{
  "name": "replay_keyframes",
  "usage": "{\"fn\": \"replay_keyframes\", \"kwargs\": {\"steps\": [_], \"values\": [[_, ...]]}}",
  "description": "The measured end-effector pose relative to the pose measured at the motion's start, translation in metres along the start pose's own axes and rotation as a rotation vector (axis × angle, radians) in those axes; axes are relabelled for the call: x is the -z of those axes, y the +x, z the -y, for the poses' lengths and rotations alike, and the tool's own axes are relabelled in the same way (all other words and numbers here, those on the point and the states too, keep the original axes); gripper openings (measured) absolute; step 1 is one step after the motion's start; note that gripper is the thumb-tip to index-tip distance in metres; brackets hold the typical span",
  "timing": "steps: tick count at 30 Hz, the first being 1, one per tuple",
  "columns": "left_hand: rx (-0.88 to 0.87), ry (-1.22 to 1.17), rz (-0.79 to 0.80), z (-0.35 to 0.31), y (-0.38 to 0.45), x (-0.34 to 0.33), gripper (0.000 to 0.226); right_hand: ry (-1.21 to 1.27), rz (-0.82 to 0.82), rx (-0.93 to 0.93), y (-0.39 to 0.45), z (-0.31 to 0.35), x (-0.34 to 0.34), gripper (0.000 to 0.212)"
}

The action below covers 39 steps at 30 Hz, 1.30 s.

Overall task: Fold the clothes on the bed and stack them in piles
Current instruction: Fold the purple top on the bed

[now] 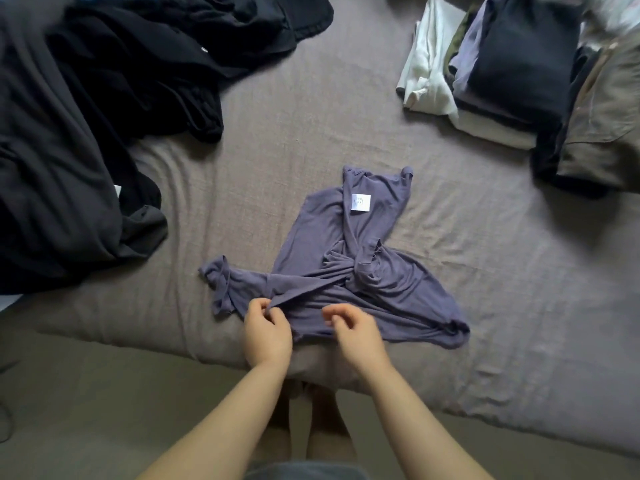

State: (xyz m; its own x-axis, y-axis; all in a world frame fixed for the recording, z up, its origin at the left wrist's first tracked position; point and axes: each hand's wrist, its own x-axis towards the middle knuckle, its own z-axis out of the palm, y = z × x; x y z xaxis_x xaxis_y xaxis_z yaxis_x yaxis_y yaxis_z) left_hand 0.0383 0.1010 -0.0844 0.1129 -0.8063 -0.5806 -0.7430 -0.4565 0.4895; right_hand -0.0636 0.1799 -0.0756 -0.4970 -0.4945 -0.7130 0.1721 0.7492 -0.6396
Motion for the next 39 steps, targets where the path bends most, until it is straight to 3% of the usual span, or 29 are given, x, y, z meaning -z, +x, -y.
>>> {"fn": "replay_keyframes", "kwargs": {"steps": [2,3,6,8,10,11,14,17,19,21,24,27,30,34,36,39], "values": [[-0.079,-0.243,0.076,-0.01,-0.011,0.013,0.015,0.029,0.14,-0.018,0.0,0.015,-0.014,0.025],[-0.12,-0.305,0.12,-0.015,-0.017,0.02,0.021,0.06,0.131,0.01,-0.002,0.023,-0.02,0.023],[-0.216,-0.347,0.273,-0.021,-0.029,0.037,0.019,-0.041,-0.228,0.23,-0.01,0.044,-0.022,0.024],[-0.293,-0.356,0.37,-0.025,-0.036,0.046,0.013,-0.323,-0.347,0.503,-0.015,0.058,-0.01,0.034],[-0.38,-0.317,0.414,-0.031,-0.039,0.053,0.014,-0.618,-0.11,0.736,-0.013,0.068,0.005,0.04],[-0.423,-0.274,0.415,-0.033,-0.04,0.056,0.016,-0.655,0.052,0.752,-0.01,0.075,0.013,0.04],[-0.502,-0.136,0.331,-0.04,-0.041,0.064,0.026,-0.451,0.371,0.466,-0.015,0.104,0.037,0.032],[-0.432,0.036,0.242,-0.047,-0.036,0.066,0.035,-0.368,0.483,0.38,-0.02,0.12,0.06,0.015],[-0.421,0.1,0.279,-0.054,-0.031,0.064,0.042,-0.601,0.4,0.397,-0.019,0.115,0.069,0.028],[-0.472,0.043,0.362,-0.063,-0.03,0.06,0.039,-0.852,0.157,0.393,-0.021,0.111,0.069,0.035],[-0.422,-0.05,0.546,-0.077,-0.036,0.057,0.024,-0.833,-0.076,0.388,-0.019,0.107,0.064,0.043],[-0.495,0.016,0.632,-0.081,-0.04,0.054,0.02,-0.6,0.005,0.417,-0.011,0.102,0.07,0.034],[-0.482,0.135,0.461,-0.077,-0.033,0.053,0.018,-0.356,0.168,0.326,-0.013,0.101,0.07,0.013],[-0.44,0.116,0.409,-0.081,-0.018,0.05,0.051,-0.222,0.305,0.306,-0.019,0.103,0.071,0.018],[-0.505,0.129,0.444,-0.087,-0.012,0.048,0.053,-0.275,0.204,0.318,-0.016,0.101,0.073,0.035],[-0.442,-0.169,0.586,-0.098,-0.016,0.047,0.032,-0.403,-0.033,0.371,-0.012,0.101,0.072,0.034]]}}
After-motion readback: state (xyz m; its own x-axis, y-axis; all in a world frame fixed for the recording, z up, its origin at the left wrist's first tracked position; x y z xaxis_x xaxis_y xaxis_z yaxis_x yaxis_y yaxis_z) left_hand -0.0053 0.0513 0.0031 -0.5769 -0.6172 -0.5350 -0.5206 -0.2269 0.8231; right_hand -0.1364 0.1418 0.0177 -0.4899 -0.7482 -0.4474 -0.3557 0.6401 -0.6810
